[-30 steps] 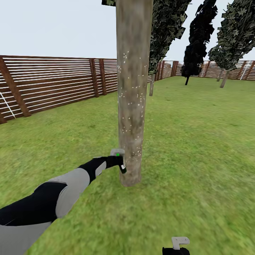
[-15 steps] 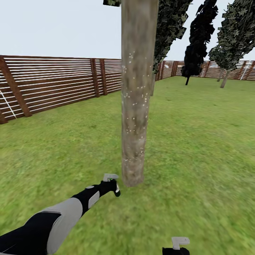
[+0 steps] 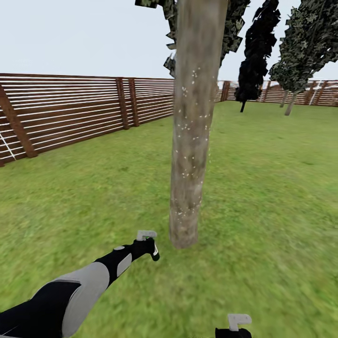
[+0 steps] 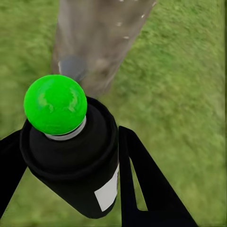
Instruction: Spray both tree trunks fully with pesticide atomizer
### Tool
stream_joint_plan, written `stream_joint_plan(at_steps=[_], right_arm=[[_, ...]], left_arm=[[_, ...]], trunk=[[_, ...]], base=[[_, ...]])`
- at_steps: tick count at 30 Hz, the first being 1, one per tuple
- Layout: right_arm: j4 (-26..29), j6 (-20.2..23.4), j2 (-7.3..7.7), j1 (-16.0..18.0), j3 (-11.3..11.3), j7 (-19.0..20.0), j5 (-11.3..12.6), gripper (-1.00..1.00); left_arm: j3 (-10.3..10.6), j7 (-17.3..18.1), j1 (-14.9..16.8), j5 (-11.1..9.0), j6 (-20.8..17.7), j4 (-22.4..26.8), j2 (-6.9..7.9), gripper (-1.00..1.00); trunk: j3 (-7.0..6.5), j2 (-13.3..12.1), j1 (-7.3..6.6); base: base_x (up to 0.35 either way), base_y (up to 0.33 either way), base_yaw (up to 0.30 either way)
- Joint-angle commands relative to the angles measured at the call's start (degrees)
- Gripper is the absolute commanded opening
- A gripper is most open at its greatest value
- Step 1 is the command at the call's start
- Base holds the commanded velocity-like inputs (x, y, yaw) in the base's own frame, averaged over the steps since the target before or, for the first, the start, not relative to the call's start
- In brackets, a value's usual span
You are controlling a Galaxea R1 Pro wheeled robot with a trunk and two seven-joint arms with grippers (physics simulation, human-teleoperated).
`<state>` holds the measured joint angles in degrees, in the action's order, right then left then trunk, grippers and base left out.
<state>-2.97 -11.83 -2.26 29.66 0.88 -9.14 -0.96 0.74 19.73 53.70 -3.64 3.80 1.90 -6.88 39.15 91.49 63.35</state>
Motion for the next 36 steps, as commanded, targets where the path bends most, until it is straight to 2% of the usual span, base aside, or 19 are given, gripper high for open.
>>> stream_joint_plan(at_steps=[1, 9, 19, 27, 36], right_arm=[[-0.29, -0.39, -0.03, 0.13, 0.08, -0.26, -0.10, 1.00], [-0.29, -0.39, -0.03, 0.12, 0.08, -0.26, -0.10, 1.00], [-0.28, -0.34, 0.09, -0.20, -0.03, -0.44, -0.06, 1.00], [-0.29, -0.30, 0.06, -0.78, 0.00, -0.37, -0.10, 1.00], [-0.29, -0.30, 0.06, -0.82, 0.00, -0.37, -0.10, 1.00]], left_arm=[[0.08, 0.22, 0.01, -0.40, 0.09, -0.05, 0.02, -1.00], [0.07, 0.22, 0.01, -0.40, 0.07, -0.05, 0.02, -1.00], [0.14, 0.22, 0.02, -0.40, 0.07, -0.05, 0.02, -1.00], [0.14, 0.13, 0.02, -0.40, 0.02, -0.05, 0.02, -1.00], [0.14, 0.13, 0.01, -0.40, 0.07, -0.05, 0.02, -1.00]], trunk=[[0.05, 0.03, 0.00], [0.10, 0.03, 0.00], [0.14, 0.03, 0.00], [0.14, 0.03, 0.00], [0.29, 0.03, 0.00]], base=[[0.000, 0.350, -0.289], [0.000, 0.350, -0.293], [0.000, 0.350, -0.080], [0.008, 0.350, -0.270], [0.218, 0.299, -0.209]])
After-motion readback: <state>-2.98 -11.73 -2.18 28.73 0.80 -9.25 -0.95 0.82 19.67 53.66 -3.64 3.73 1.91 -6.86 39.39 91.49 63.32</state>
